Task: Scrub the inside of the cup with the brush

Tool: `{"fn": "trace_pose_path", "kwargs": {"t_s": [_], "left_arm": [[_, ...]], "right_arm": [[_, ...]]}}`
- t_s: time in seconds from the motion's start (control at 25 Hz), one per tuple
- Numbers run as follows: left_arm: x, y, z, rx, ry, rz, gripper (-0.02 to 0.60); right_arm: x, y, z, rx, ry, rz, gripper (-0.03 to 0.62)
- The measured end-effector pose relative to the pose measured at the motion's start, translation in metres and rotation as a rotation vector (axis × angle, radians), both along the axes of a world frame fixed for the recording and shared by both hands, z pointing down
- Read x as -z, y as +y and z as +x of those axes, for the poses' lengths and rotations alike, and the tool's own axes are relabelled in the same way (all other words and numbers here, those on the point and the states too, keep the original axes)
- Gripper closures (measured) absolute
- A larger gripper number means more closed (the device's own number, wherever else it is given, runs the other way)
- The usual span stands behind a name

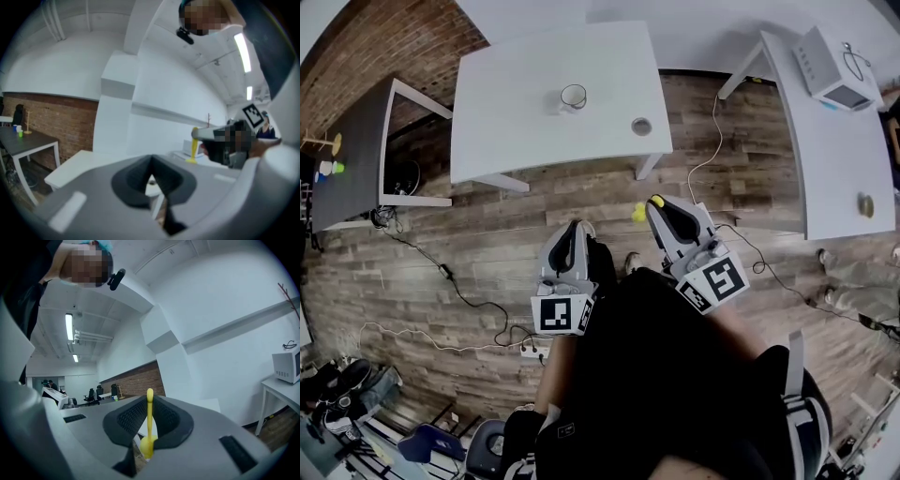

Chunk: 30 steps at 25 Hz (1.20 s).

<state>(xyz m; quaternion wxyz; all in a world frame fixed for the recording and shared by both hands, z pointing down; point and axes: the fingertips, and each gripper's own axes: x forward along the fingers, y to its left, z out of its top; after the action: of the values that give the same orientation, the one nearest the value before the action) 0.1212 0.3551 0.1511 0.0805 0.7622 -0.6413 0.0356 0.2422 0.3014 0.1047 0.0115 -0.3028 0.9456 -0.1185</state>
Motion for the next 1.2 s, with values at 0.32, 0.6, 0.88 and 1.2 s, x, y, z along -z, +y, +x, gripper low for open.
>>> {"fn": "trace_pose_path", "kwargs": {"t_s": [0.32,0.6,0.88,1.2], "left_arm": [[-0.004,-0.056,-0.04,-0.081,0.007,0.016,0.578],[-0.001,-0.085,-0.074,-0.15,0.003,0.018,0.578],[-0.004,-0.109,-0.111,-0.193,0.031,0.008,0.578],[0.007,-0.127,-0.124,-0.186,0.045,0.003,0.578]], "right_arm": [[0.002,-0.034,-0.044,-0.061,0.006,0.014,0.562],[0.007,-0.058,-0.079,-0.126,0.027,0.022,0.562],[0.005,-0.078,-0.12,-0.173,0.043,0.006,0.562],[0.006,-0.101,-0.134,-0.176,0.028,0.001,0.562]]}}
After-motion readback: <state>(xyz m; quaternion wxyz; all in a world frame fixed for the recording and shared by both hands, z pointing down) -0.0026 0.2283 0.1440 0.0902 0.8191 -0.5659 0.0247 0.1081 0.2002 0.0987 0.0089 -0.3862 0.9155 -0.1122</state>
